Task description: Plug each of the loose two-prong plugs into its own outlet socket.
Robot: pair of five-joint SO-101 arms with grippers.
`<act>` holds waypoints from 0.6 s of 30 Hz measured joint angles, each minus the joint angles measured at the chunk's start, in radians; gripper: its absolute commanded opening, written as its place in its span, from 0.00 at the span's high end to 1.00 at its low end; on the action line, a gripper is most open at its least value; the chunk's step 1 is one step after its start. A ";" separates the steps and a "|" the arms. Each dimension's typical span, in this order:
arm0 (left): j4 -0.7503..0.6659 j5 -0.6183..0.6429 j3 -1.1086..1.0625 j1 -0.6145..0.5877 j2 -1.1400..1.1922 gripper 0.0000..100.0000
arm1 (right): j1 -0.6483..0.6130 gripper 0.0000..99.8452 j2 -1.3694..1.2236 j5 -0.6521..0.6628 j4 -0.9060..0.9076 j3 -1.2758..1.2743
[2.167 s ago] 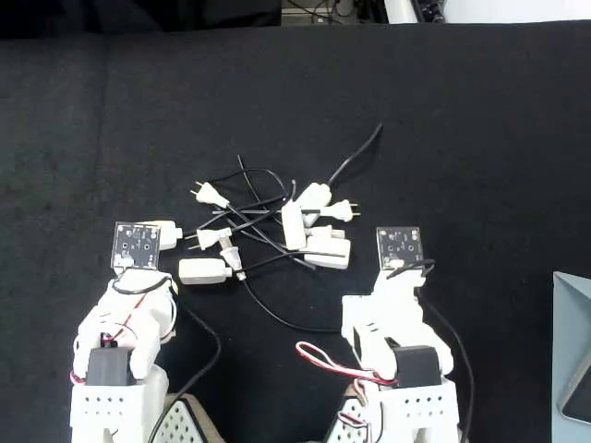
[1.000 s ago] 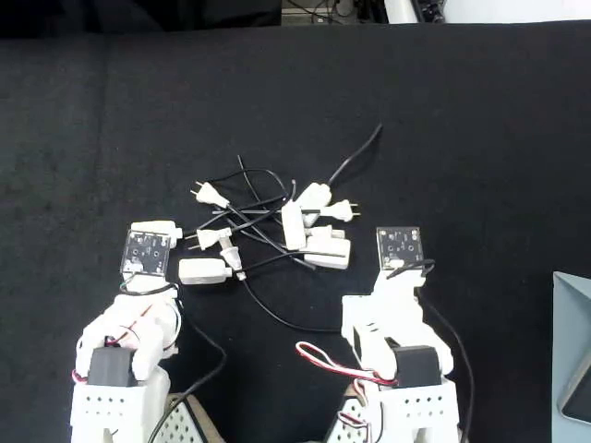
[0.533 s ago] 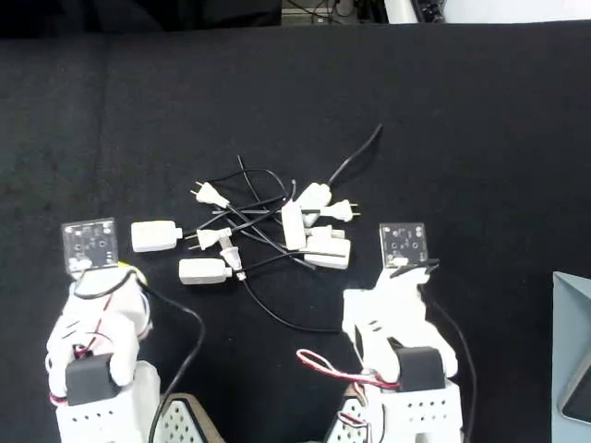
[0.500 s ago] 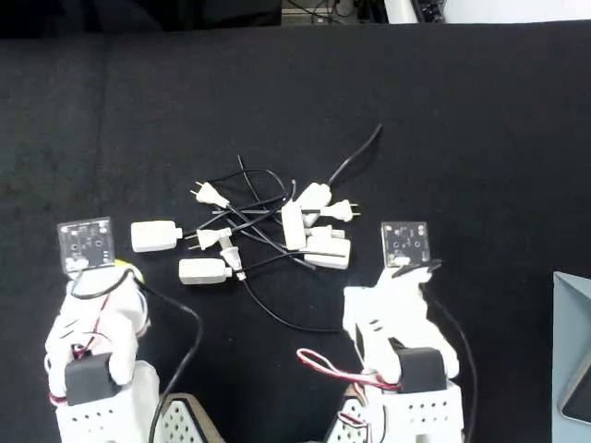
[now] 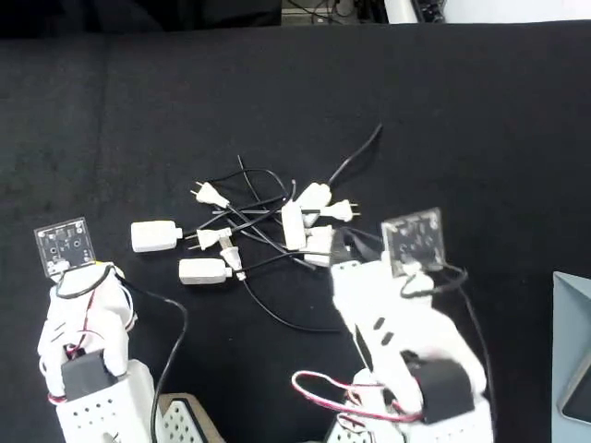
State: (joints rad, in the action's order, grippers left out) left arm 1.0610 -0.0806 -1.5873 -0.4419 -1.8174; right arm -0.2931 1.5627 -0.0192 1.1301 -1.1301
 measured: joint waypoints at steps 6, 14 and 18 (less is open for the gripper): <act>-0.002 0.000 -0.023 0.000 0.000 0.97 | -0.107 0.98 -0.384 0.000 -0.089 0.149; -0.077 0.000 -0.077 0.000 0.000 0.97 | -0.276 0.98 -0.848 -0.008 -0.176 0.295; -0.086 0.000 -0.081 0.000 0.000 0.97 | -0.322 0.90 -1.054 -0.087 -0.192 0.371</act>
State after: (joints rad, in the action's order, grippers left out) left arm 0.9751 -0.0806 -1.6686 -0.4419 -1.8174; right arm -0.6153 0.5086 -0.1066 0.9383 -0.7587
